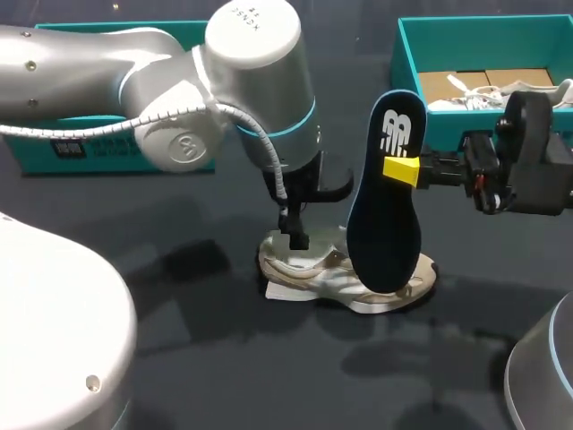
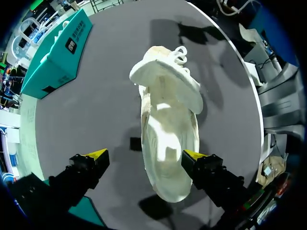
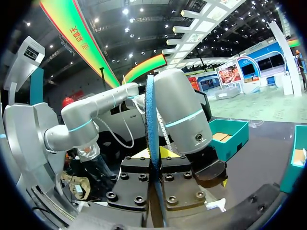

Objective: Take the shoe out of the shoebox, open the shoe tongue, remove and reinsert the insole, then place the shoe into the shoebox

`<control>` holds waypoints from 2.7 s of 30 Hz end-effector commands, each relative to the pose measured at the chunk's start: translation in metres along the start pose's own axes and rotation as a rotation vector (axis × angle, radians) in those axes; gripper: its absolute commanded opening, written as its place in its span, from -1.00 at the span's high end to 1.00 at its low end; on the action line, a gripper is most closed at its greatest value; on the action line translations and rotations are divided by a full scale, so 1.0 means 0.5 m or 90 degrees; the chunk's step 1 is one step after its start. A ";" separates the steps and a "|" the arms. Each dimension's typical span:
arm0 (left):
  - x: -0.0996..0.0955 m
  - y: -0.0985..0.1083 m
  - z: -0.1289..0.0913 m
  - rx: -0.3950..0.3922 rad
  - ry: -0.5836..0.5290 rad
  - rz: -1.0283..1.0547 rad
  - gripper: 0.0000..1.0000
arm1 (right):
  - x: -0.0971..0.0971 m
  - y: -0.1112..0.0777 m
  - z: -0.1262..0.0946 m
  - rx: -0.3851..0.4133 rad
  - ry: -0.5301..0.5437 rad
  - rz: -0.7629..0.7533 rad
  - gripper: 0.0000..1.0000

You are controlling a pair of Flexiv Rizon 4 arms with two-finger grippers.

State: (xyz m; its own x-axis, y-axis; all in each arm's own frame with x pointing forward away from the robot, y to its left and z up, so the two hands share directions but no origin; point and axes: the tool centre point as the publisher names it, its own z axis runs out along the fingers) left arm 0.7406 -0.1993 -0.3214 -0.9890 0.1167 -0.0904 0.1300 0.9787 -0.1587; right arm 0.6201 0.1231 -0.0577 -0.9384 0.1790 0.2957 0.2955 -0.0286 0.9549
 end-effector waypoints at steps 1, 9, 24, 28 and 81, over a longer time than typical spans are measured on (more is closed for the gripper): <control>-0.025 -0.041 0.050 -0.014 0.015 0.000 -0.80 | 0.014 -0.004 -0.006 -0.001 -0.008 0.000 1.00; -0.028 -0.064 0.085 -0.020 0.030 -0.001 -0.52 | 0.014 -0.004 -0.006 -0.001 -0.008 0.000 1.00; -0.011 -0.057 0.117 -0.040 0.046 -0.001 0.07 | 0.014 -0.004 -0.006 -0.001 -0.008 0.000 1.00; -0.001 -0.057 0.118 -0.042 0.046 0.004 0.15 | 0.014 -0.004 -0.006 -0.001 -0.008 0.000 1.00; 0.006 -0.026 -0.042 0.143 0.099 0.600 1.00 | 0.014 -0.004 -0.006 -0.001 -0.008 0.000 1.00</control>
State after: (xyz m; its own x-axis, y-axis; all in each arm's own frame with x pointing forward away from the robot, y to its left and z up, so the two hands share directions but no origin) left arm 0.7275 -0.2082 -0.2990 -0.5245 0.8379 -0.1514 0.8401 0.4803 -0.2523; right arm 0.6201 0.1231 -0.0577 -0.9384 0.1790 0.2957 0.2955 -0.0286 0.9549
